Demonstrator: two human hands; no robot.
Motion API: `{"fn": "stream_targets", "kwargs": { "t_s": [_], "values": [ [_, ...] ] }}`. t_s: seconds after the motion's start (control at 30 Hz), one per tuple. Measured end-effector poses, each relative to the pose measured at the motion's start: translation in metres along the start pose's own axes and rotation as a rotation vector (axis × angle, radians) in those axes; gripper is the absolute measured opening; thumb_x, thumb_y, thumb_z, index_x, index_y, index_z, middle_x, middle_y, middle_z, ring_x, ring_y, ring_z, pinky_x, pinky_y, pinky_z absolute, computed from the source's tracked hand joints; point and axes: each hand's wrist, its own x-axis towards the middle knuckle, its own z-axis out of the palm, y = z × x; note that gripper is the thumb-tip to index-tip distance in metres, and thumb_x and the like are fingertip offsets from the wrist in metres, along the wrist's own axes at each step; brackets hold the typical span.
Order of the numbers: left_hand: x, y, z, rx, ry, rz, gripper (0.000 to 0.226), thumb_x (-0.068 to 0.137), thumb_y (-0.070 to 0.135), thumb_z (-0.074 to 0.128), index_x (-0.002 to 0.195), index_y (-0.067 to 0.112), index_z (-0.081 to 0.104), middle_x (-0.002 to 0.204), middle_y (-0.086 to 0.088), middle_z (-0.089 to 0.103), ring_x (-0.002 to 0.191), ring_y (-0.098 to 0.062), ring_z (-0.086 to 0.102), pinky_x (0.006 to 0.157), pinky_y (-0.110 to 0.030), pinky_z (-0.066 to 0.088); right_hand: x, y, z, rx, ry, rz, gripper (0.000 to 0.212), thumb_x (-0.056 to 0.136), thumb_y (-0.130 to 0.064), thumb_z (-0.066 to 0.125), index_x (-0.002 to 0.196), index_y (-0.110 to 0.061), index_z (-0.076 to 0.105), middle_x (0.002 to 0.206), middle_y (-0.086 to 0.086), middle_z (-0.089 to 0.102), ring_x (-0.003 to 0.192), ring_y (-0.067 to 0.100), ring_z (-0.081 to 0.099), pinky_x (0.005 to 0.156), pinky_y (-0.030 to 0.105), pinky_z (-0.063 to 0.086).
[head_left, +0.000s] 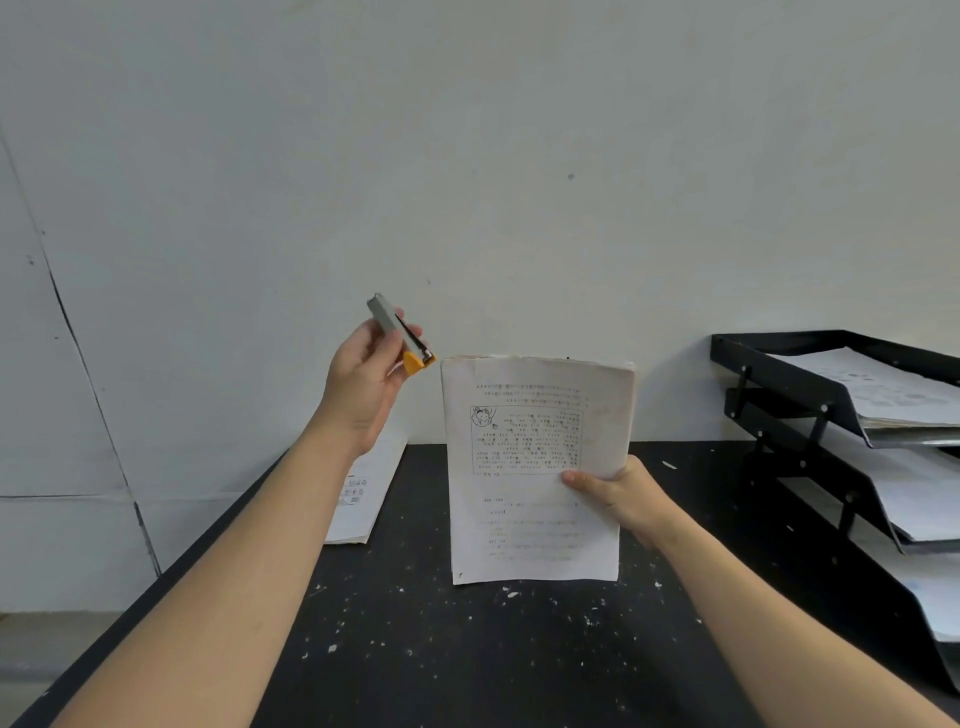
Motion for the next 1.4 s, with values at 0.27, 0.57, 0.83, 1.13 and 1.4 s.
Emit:
{"fn": "stream_targets", "kwargs": {
  "t_s": [0.27,0.57,0.83,1.13,1.4],
  "values": [
    [0.018,0.003,0.036,0.643,-0.120,0.135,0.026,0.103,0.007,0.052,0.125,0.021,0.059,0.113,0.006,0.069,0.101,-0.010,0.069,0.093,-0.022,0.054,0.000,0.002,-0.001,0.010,0.006,0.006,0.026,0.092,-0.016,0.076,0.118,-0.017,0.074,0.118,0.001,0.077,0.104,0.024,0.076,0.090,0.044,0.063],
    [0.026,-0.002,0.040,0.813,-0.123,0.090,0.021,0.105,0.016,0.050,0.119,0.015,0.066,0.102,0.008,0.070,0.091,-0.007,0.066,0.081,-0.019,0.049,0.001,0.004,-0.003,0.028,-0.014,0.003,0.029,0.092,-0.016,0.077,0.120,-0.013,0.073,0.118,0.003,0.078,0.105,0.026,0.076,0.090,0.048,0.063],
    [0.029,0.006,0.045,0.801,-0.174,0.033,0.017,0.105,0.022,0.050,0.112,0.017,0.064,0.115,-0.009,0.067,0.086,-0.012,0.069,0.090,-0.033,0.055,0.004,0.007,-0.005,0.003,-0.021,-0.001,0.029,0.092,-0.019,0.078,0.120,-0.017,0.073,0.119,0.000,0.077,0.106,0.025,0.075,0.093,0.051,0.061],
    [0.026,0.010,0.051,0.951,-0.241,0.020,0.021,0.102,0.024,0.057,0.122,0.023,0.057,0.117,0.007,0.063,0.101,-0.020,0.070,0.084,-0.029,0.053,0.006,0.007,-0.004,0.029,-0.015,0.000,0.030,0.091,-0.018,0.078,0.121,-0.016,0.073,0.119,0.001,0.077,0.105,0.024,0.076,0.092,0.049,0.062],
    [0.023,0.013,0.053,1.083,-0.306,0.053,0.030,0.102,0.025,0.057,0.131,0.021,0.053,0.123,0.006,0.062,0.094,-0.021,0.066,0.080,-0.031,0.047,0.005,0.006,-0.002,0.046,-0.012,-0.011,0.028,0.091,-0.016,0.078,0.119,-0.015,0.075,0.118,0.002,0.078,0.105,0.024,0.076,0.089,0.044,0.063]
  ]
}}
